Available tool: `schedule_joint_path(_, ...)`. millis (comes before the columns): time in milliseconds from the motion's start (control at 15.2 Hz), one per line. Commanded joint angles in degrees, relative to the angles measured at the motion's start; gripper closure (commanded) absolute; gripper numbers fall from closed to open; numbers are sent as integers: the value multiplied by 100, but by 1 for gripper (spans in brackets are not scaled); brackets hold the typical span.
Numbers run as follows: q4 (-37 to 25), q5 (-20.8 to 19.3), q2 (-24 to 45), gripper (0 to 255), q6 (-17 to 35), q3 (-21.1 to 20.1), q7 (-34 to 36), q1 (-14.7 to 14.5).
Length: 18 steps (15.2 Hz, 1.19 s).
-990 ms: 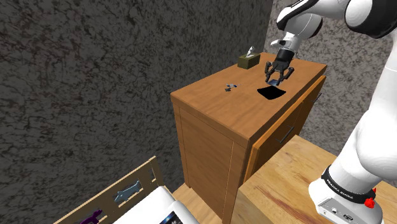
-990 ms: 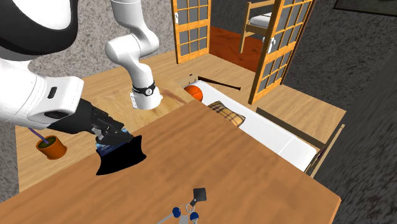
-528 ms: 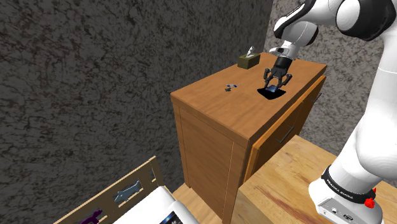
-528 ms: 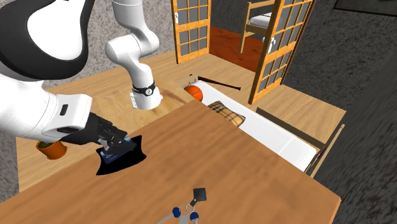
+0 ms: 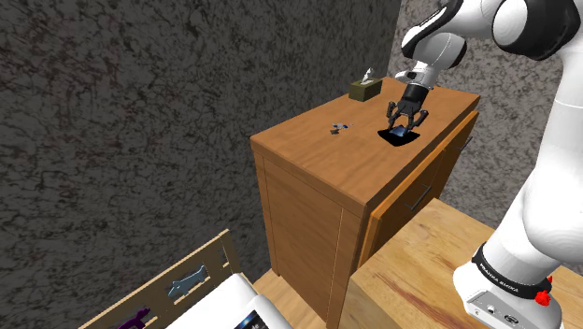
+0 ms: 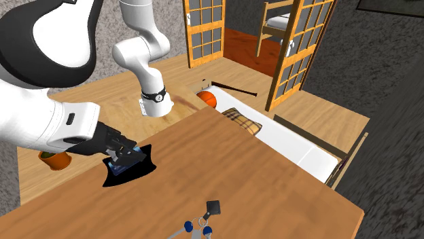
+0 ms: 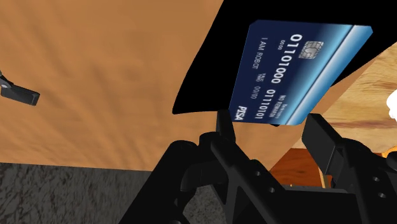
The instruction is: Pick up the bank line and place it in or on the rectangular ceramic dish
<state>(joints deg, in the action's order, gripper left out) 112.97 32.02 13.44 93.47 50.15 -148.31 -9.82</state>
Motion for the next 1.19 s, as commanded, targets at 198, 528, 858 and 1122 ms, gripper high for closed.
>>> schedule_joint_path(198, 0, 0, 0, 0, 0, 0, 0, 0)
schedule_joint_path(528, -608, -45, 118, 0, -569, 70, 13, 223)
schedule_joint_path(858, -782, -43, 164, 0, -725, 83, 10, 293)
schedule_joint_path(1122, -782, -43, 164, 0, -725, 83, 10, 293)
